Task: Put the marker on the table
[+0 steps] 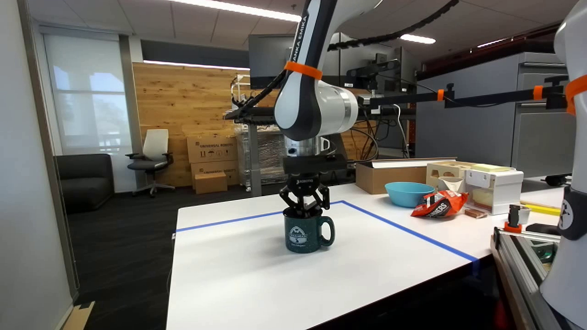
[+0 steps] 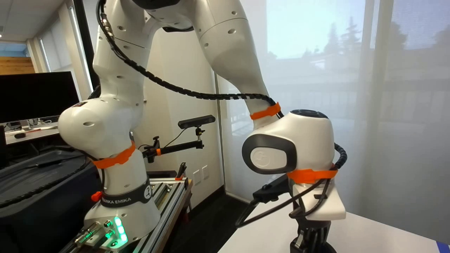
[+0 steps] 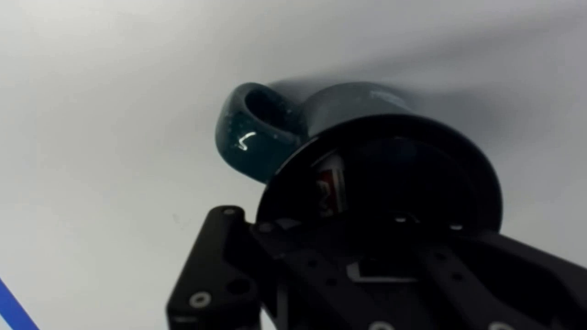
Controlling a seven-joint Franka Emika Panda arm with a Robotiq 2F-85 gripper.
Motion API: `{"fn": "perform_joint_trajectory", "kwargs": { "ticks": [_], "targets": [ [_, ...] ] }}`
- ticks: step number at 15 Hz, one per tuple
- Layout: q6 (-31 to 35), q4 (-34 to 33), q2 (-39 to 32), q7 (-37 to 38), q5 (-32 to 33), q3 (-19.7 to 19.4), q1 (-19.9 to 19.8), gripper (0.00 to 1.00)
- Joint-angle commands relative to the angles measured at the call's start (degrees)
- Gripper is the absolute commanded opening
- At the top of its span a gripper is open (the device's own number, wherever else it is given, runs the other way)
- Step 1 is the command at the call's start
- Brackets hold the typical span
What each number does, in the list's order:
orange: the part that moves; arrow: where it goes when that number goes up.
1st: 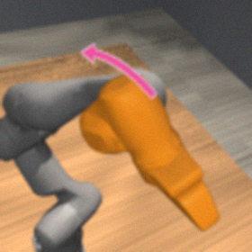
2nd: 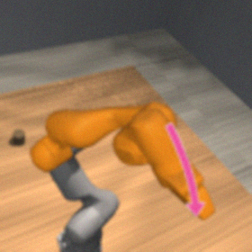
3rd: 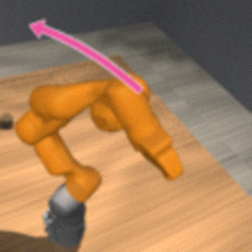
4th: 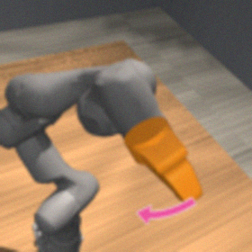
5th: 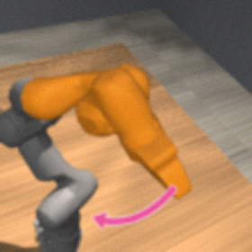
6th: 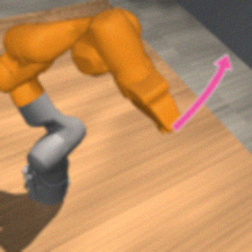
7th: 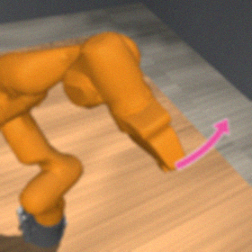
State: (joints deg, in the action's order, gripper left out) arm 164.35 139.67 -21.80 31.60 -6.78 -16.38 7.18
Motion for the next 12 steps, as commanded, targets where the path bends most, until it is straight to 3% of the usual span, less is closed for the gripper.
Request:
{"fn": "perform_joint_trajectory", "kwargs": {
  "ticks": [1,4,5,7,12],
  "targets": [
    [0.4,3.4,4.5,-1.4,1.7,0.3,0.3,0.00],
    [0.9,4.0,5.3,-1.8,2.6,0.1,0.3,0.00],
    [1.2,4.1,5.3,-1.4,3.1,-0.2,0.5,0.25],
    [4.1,4.8,5.3,-0.6,5.8,-1.8,1.7,0.30],
    [15.3,8.1,4.6,-3.7,11.7,-8.5,7.1,0.68]
  ]
}}
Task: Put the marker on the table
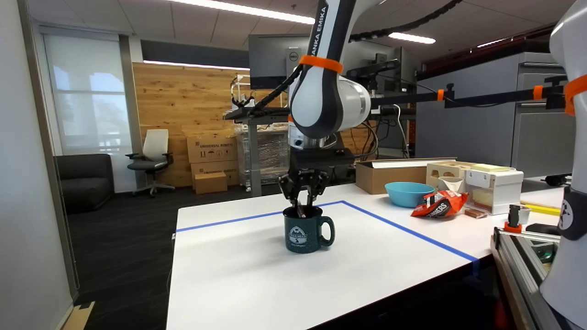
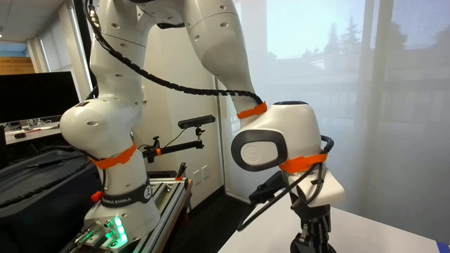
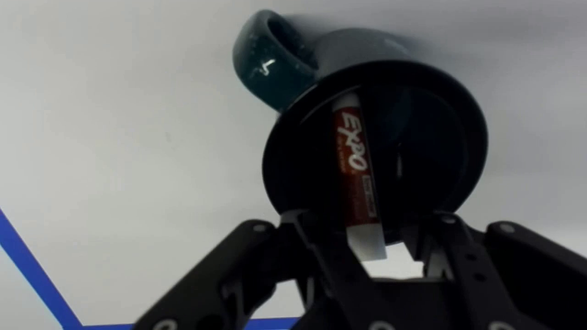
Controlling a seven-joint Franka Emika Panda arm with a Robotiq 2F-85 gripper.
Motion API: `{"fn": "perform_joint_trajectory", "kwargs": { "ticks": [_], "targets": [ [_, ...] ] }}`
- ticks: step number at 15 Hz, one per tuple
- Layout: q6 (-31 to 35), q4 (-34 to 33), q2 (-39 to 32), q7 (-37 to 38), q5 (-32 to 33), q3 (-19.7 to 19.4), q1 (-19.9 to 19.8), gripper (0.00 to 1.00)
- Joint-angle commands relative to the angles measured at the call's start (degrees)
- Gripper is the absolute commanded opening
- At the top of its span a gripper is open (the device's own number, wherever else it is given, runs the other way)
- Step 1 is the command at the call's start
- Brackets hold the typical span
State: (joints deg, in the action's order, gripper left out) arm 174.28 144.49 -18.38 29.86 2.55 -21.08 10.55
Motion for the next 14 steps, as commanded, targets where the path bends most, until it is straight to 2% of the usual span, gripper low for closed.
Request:
{"fn": "perform_joint_trajectory", "kwargs": {
  "ticks": [1,4,5,8,10,11,12,13,14],
  "targets": [
    [7.0,3.9,1.0,-3.1,2.1,-5.1,5.1,0.74],
    [10.0,5.5,0.8,-3.2,4.0,-6.9,6.9,0.96],
    [10.6,5.9,0.7,-3.4,4.1,-7.5,7.6,1.00],
    [11.6,6.6,0.4,-4.4,3.6,-8.2,8.6,1.00],
    [12.1,6.9,0.2,-4.9,3.4,-8.6,9.2,0.95],
    [12.2,7.1,0.2,-5.1,3.4,-8.7,9.3,0.73],
    [12.4,7.2,0.2,-5.2,3.3,-8.7,9.4,0.79],
    [12.6,7.3,0.2,-5.4,3.3,-8.9,9.6,0.80],
    [12.9,7.4,0.3,-5.5,3.3,-8.9,9.7,0.76]
  ]
}}
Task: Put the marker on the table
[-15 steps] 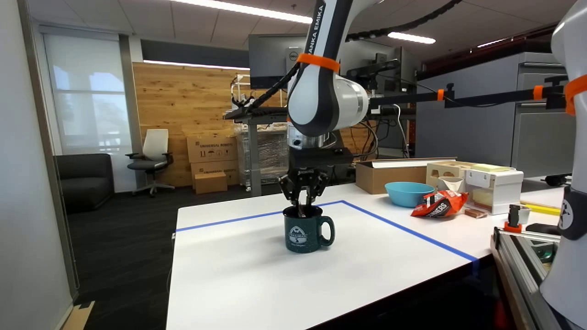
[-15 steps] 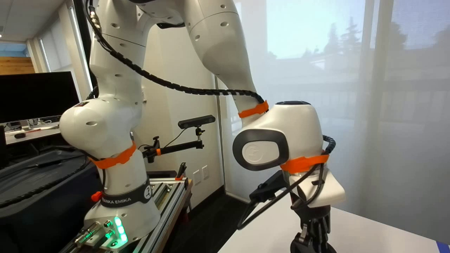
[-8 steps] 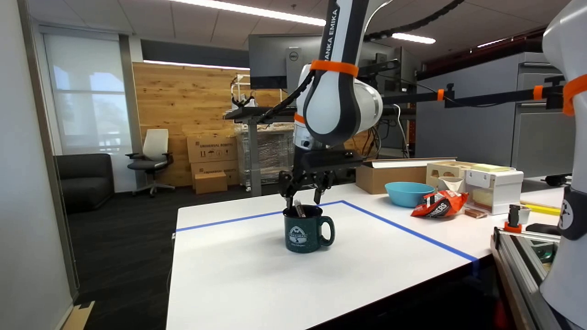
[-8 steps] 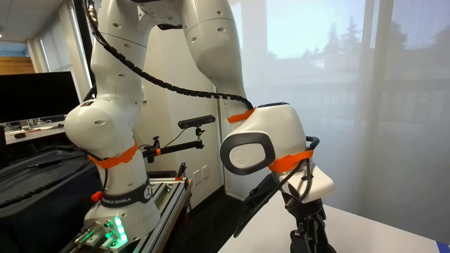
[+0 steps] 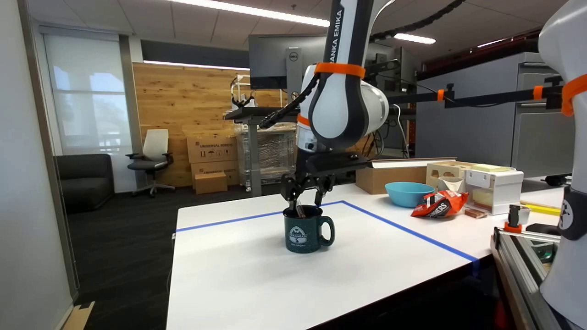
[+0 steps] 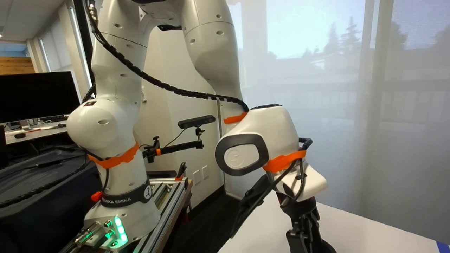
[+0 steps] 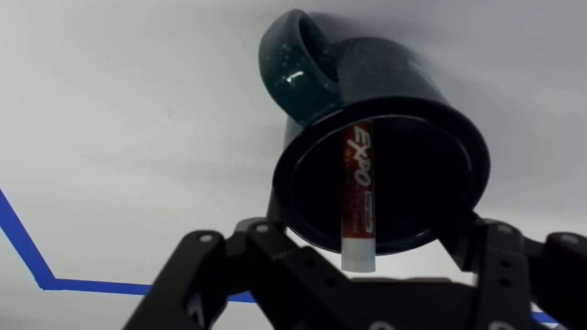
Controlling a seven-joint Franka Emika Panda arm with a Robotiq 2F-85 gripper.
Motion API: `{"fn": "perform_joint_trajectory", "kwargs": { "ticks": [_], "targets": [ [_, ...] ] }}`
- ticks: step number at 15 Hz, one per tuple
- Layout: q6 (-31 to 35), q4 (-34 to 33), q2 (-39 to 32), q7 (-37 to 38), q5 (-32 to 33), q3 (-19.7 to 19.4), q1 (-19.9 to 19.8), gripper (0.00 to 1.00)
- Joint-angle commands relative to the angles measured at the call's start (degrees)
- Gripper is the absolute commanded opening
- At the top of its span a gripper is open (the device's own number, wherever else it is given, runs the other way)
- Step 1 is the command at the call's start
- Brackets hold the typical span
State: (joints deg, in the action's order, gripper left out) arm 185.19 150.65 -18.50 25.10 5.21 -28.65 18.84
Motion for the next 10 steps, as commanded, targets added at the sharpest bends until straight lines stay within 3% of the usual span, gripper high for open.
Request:
{"fn": "perform_joint_trajectory", "kwargs": {
  "ticks": [1,2,8,9,10],
  "targets": [
    [1.9,1.3,0.5,-1.0,0.6,-1.1,1.2,0.80],
    [2.0,1.3,0.5,-1.2,0.6,-1.1,1.2,0.76],
    [2.0,0.6,-0.6,-2.1,0.6,0.8,-0.6,0.77],
    [2.0,0.5,-0.8,-7.1,-4.8,3.0,-1.6,0.77],
    [1.9,0.6,-0.9,-8.0,-5.4,4.1,-2.3,0.77]
  ]
}}
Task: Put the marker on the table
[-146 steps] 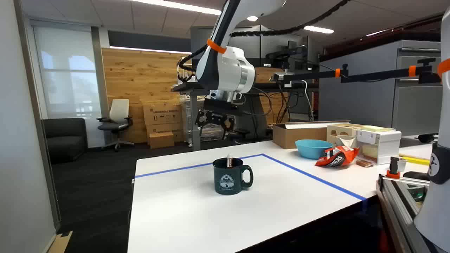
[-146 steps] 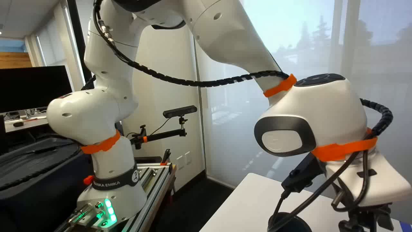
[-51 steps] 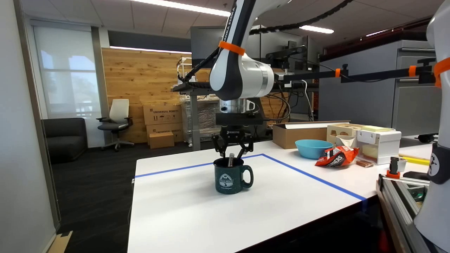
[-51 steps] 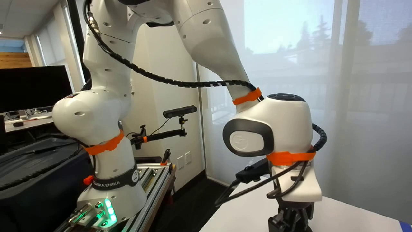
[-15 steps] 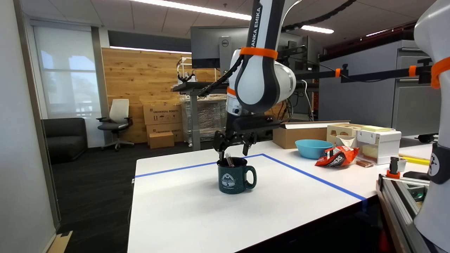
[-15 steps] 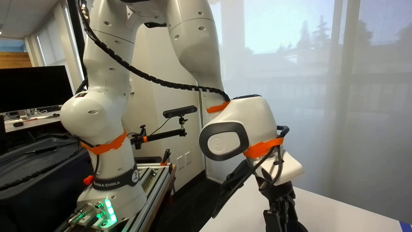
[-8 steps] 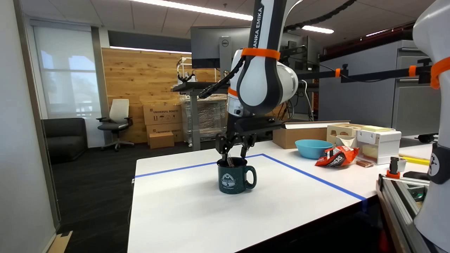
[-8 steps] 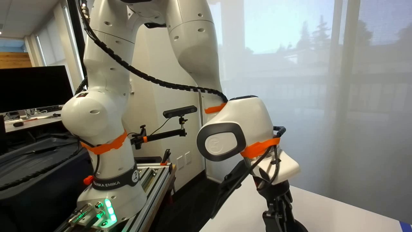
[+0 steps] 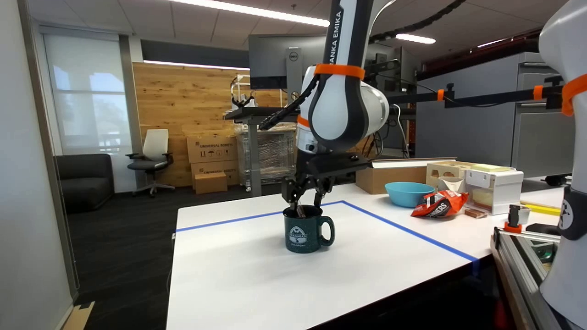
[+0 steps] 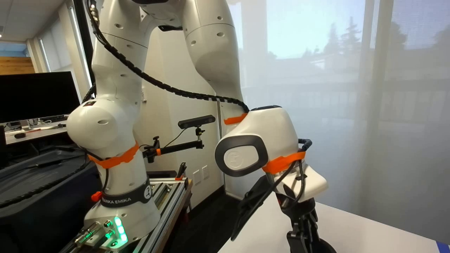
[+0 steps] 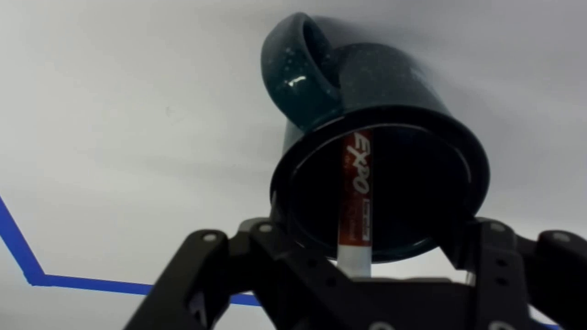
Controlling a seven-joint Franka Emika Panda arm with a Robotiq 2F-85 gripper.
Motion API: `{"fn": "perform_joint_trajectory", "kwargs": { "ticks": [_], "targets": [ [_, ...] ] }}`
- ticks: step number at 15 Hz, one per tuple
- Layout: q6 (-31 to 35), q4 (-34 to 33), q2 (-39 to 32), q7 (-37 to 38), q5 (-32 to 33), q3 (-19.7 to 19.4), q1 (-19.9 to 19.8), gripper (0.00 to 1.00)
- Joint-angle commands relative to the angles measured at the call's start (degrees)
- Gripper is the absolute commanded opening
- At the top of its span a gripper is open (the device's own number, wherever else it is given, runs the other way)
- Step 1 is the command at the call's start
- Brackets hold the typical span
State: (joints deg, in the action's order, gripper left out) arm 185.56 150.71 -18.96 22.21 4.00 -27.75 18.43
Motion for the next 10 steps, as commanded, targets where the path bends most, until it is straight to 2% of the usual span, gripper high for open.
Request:
{"fn": "perform_joint_trajectory", "kwargs": {
  "ticks": [1,5,10],
  "targets": [
    [1.7,0.5,-0.3,-6.7,-5.0,4.5,-2.9,0.73],
    [1.9,0.1,-0.5,-11.0,-7.2,8.4,-6.0,0.64],
    [1.9,-0.4,-1.3,-13.2,-8.0,11.6,-8.7,0.66]
  ]
}}
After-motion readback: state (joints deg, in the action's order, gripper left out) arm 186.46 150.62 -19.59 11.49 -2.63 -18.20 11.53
